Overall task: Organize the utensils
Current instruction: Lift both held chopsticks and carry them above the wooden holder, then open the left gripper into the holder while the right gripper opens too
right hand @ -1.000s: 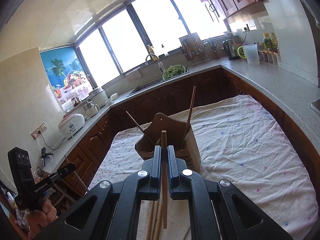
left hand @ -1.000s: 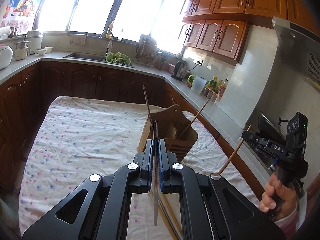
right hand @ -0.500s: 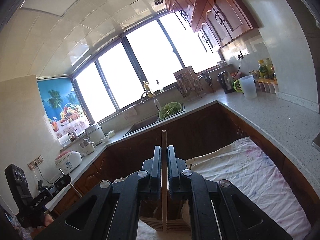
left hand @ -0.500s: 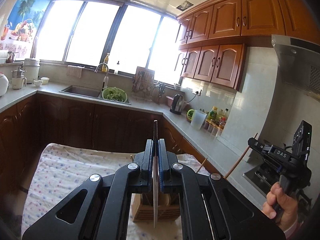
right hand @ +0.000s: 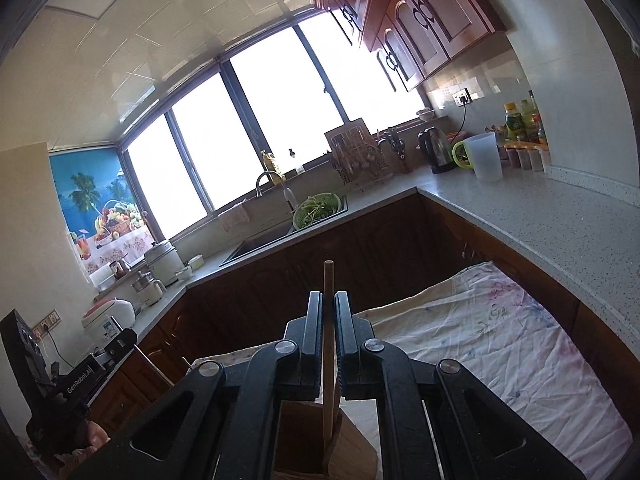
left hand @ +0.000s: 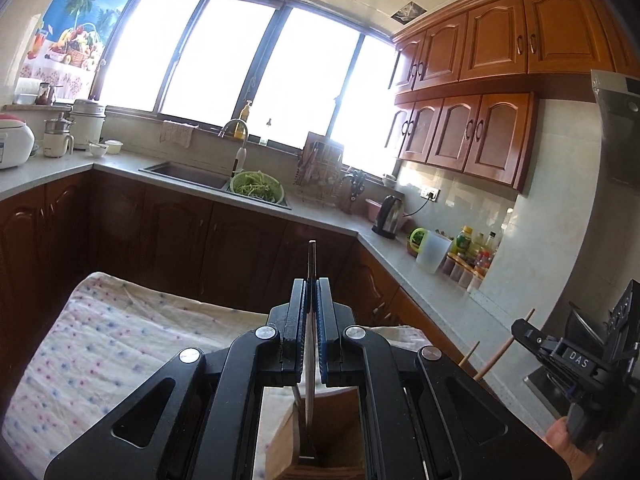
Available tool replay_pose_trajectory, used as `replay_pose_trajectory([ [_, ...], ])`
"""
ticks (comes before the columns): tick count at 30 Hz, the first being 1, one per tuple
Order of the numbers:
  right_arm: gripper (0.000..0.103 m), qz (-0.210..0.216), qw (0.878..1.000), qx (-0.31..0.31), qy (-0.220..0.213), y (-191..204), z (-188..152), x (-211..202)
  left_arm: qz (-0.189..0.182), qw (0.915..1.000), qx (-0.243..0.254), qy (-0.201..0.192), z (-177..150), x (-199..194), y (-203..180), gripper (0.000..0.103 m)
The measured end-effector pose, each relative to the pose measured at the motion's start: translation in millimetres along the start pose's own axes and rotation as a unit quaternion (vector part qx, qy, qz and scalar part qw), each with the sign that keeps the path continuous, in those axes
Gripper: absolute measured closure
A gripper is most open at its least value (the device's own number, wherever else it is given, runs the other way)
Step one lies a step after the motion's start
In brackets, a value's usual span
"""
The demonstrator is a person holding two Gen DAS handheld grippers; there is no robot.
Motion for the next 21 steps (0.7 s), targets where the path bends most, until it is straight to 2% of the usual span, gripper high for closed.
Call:
replay_pose_trajectory([
  [7, 0.097, 0.001, 1.000, 0.006, 0.024, -5.2, -34.2, 9.7, 0.004, 0.9995, -0.001, 0.030, -36.6, 10.1, 5.5, 0.099],
  [12, 0.097, 0.003, 0.999, -0.013, 0.041, 2.2, -45.6, 13.2, 0.002, 0.9984, 0.019, 0.053, -54.2, 14.8, -2.2, 0.099],
  [21, 0.097, -0.002, 0.999, -0.009, 0.051, 0.4, -43.2, 15.0, 0.004, 0.9978, 0.033, 0.058, -55.8, 15.8, -4.2, 0.098],
])
Point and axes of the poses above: each gripper's, at about its wrist camera, not at the fingertips, and x roughly the way its jaws point, y to its left, z to its top, the point moved 3 cm from there along x, roughly the way its jaws point, and after that the axes turned 13 degrees about -y, right-handed, at the moved point
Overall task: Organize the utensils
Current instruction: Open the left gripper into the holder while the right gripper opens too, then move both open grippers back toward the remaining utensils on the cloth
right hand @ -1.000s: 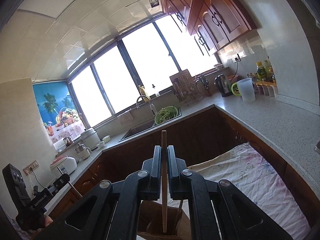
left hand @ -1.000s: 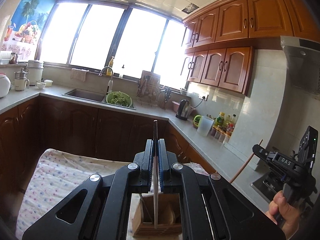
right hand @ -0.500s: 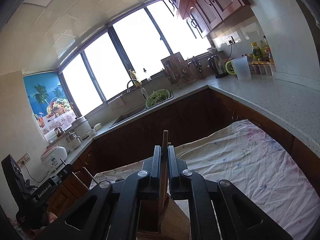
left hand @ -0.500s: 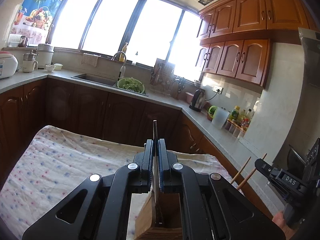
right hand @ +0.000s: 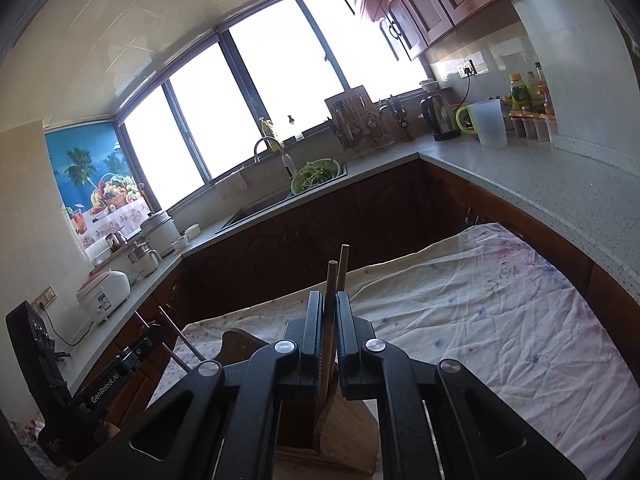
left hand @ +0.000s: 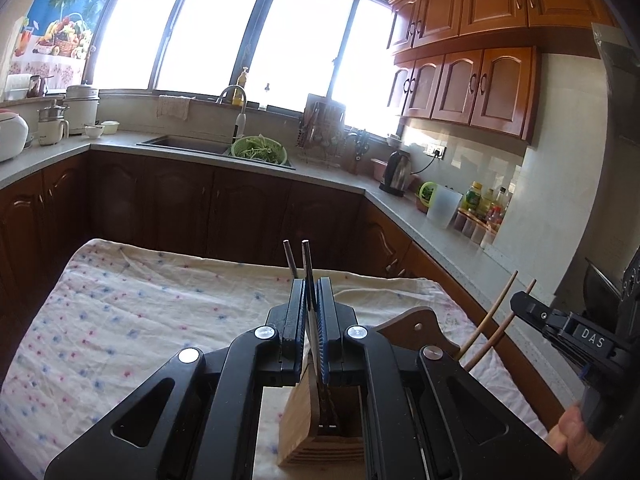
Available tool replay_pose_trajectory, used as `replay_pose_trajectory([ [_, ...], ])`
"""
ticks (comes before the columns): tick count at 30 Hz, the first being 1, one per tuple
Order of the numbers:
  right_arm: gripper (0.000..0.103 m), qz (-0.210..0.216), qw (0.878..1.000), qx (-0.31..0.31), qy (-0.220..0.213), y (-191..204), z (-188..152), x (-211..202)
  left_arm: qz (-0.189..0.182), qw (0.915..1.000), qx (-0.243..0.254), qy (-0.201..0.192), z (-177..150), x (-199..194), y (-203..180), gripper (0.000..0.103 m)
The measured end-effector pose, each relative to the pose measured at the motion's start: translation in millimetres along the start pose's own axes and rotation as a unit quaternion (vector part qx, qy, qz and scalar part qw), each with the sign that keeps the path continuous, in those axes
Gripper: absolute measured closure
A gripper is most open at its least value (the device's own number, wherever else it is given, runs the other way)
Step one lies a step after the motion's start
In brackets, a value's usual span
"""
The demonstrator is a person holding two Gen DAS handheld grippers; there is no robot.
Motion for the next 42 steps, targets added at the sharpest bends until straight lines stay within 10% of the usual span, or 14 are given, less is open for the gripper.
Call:
replay_pose_trajectory([
  [8, 0.087, 0.009, 1.000, 0.004, 0.011, -2.1, 0.6, 1.1, 0.005, 0.9999, 0.014, 0.007, 3.1, -4.0, -2.7, 0.098],
  [11, 0.061, 0.013, 1.000, 0.014, 0.007, -4.3, 1.4, -4.1, 0.006, 0.9999, 0.012, 0.009, 3.6, -9.1, -1.0, 0.096],
  [19, 0.025, 0.031, 0.999, 0.039, -0.006, -11.6, 4.2, -32.7, 0.033, 0.9994, 0.000, 0.011, 1.7, -37.7, 13.9, 0.042],
  [22, 0.019, 0.038, 0.998, 0.044, -0.007, -14.4, 1.6, -48.3, 0.033, 0.9992, -0.007, 0.021, -3.7, -52.1, 19.6, 0.037],
  [42, 0.013, -0.014, 0.999, 0.020, 0.040, -52.4, -57.7, -172.2, 0.011, 0.9938, -0.003, 0.111, -72.8, -153.6, 19.0, 0.030],
])
Point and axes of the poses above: each gripper's, at about its wrist camera, not at the fingertips, and x roughly the way its jaws point, y to its left, z to its top, the point moved 3 cm from there along x, roughly the way its jaws point, and after that the axes turned 13 degrees about -y, right-handed, at the moved point
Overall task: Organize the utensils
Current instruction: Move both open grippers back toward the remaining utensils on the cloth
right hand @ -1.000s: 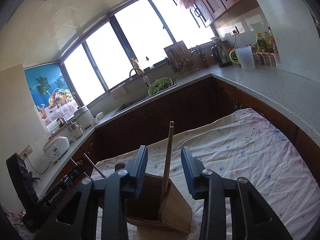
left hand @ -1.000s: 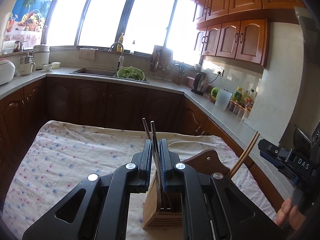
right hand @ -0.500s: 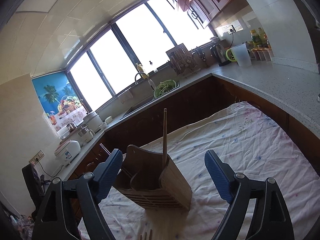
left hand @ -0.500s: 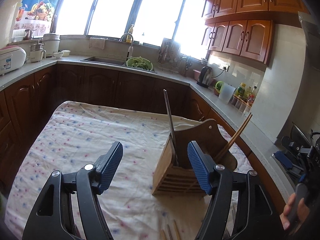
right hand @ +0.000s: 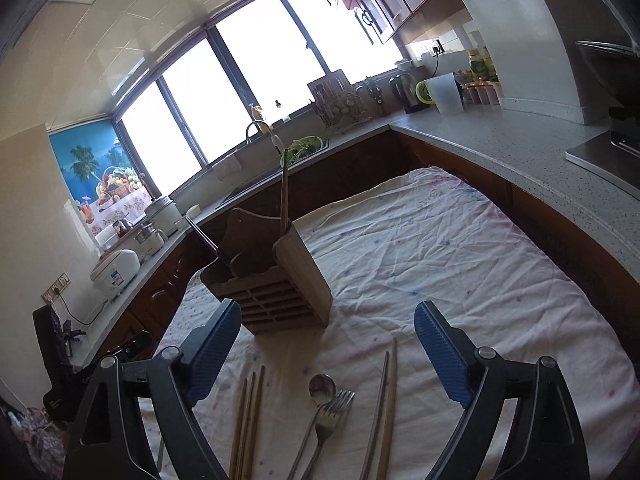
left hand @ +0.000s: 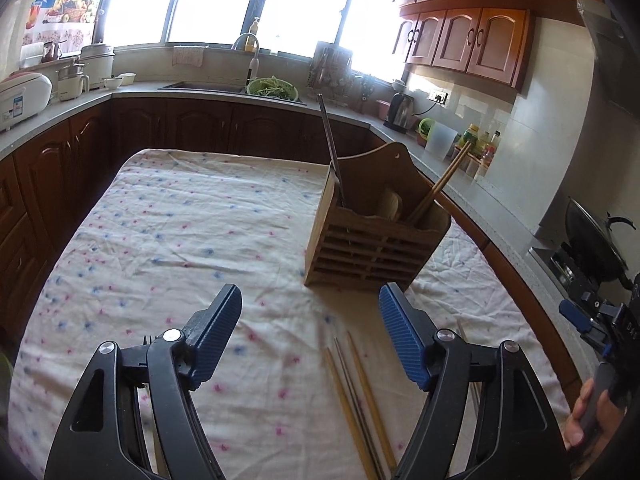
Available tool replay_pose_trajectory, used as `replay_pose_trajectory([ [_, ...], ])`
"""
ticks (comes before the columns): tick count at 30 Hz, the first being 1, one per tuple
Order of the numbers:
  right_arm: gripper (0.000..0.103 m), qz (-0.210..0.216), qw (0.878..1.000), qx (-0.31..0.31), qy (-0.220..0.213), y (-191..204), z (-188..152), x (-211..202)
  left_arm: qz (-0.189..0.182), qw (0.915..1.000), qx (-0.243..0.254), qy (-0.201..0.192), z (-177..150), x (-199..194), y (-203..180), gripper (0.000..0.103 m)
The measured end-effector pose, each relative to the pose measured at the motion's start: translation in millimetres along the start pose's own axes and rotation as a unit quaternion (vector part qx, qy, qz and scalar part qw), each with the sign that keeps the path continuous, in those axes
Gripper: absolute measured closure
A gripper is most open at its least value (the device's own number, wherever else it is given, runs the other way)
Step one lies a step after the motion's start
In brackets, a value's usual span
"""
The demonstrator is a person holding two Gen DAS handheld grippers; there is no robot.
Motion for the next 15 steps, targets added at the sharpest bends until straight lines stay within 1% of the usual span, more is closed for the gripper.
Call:
replay_pose_trajectory([
  [3, 0.013, -0.006, 1.000, -0.020, 0.011, 3.1, -15.4, -11.6, -0.001, 0.9999, 0.001, 0.016, -15.6, -6.1, 0.7, 0.030],
  [8, 0.013, -0.007, 0.999, -0.030, 0.030, 5.5, -37.1, -21.5, 0.003, 0.9991, 0.002, 0.041, -37.6, -11.0, 3.5, 0.030],
  [15, 0.015, -0.005, 0.998, -0.040, 0.052, 8.5, -50.3, -20.5, 0.006, 0.9981, 0.005, 0.061, -48.7, -10.1, 2.6, 0.030],
])
Point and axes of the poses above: each gripper's, at about its wrist camera, not at the fingertips, and x roughly the way its jaws point, y to its left, z to its top, the point moved 3 cm from there along x, roughly the way its jaws point, and after that the axes turned 13 degrees about -y, right-handed, at the moved point
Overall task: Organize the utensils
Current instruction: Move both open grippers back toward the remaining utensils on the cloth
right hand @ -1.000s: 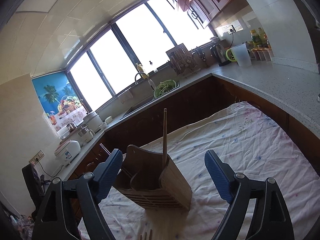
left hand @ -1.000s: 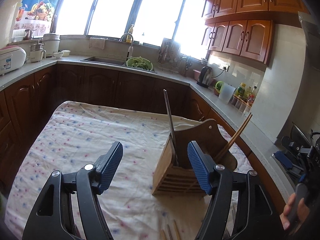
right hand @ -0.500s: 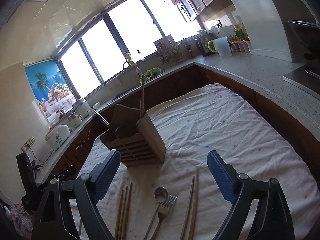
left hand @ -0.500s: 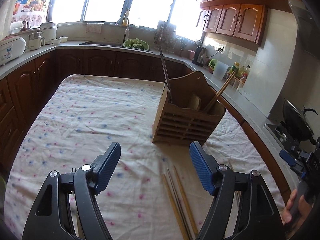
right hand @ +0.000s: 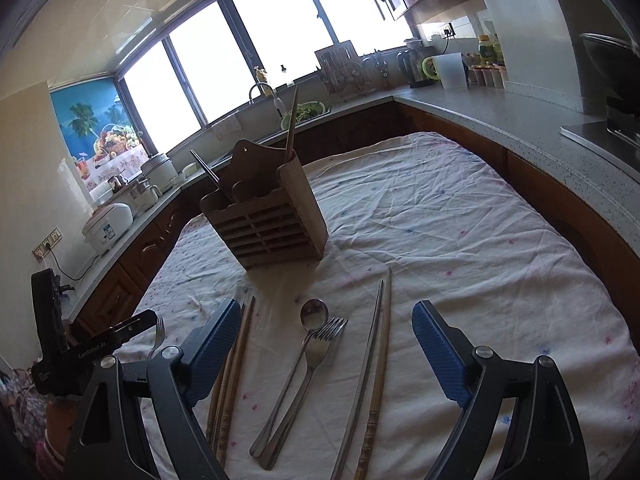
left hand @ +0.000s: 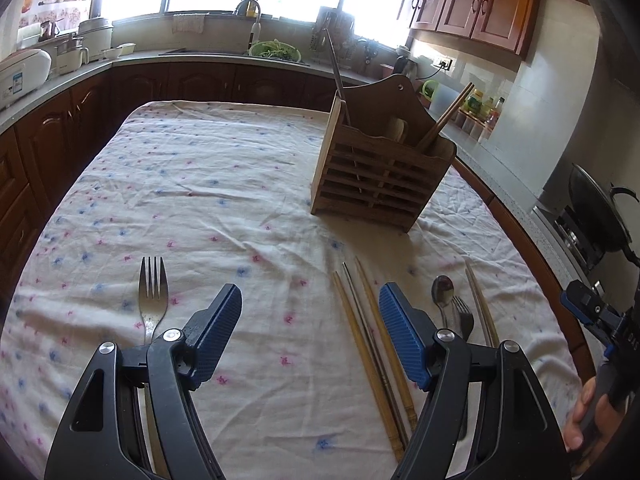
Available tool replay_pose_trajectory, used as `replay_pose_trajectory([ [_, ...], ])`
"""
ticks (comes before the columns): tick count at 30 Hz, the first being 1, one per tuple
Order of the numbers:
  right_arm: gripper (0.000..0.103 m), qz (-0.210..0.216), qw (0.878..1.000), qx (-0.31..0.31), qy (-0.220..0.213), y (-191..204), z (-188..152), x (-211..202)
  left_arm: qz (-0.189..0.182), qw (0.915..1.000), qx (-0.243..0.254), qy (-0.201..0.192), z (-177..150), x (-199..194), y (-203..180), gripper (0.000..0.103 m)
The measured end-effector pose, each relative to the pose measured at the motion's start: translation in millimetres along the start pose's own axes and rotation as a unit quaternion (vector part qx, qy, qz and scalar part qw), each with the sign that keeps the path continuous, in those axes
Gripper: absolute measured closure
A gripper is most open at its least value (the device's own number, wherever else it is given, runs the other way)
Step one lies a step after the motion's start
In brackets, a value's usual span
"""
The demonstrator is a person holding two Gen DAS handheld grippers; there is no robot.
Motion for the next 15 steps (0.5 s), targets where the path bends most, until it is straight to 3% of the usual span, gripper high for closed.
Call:
replay_pose_trajectory([
  [5, 0.027, -0.001, 1.000, -0.006, 0.014, 1.7, -6.3, 6.9, -0.002, 0.9997, 0.013, 0.019, -4.9, 8.6, -6.3, 0.032],
  [11, 0.045, -0.009, 0.999, -0.008, 0.035, -3.3, -12.8, 17.9, -0.013, 0.9986, 0.020, 0.047, -11.2, 22.7, -14.2, 0.046],
  [15, 0.067, -0.014, 0.999, -0.010, 0.048, -7.3, -14.5, 27.8, -0.019, 0.9974, 0.021, 0.066, -15.4, 33.7, -18.3, 0.057],
])
Point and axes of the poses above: each gripper's, at about its wrist camera, not at the fingertips, and x roughly the way its jaws point, y to its left, z to its top, the point moved 3 cm from there along x, roughly the way its jaws point, and after that the axes turned 13 degrees about -y, right-handed, at the moved point
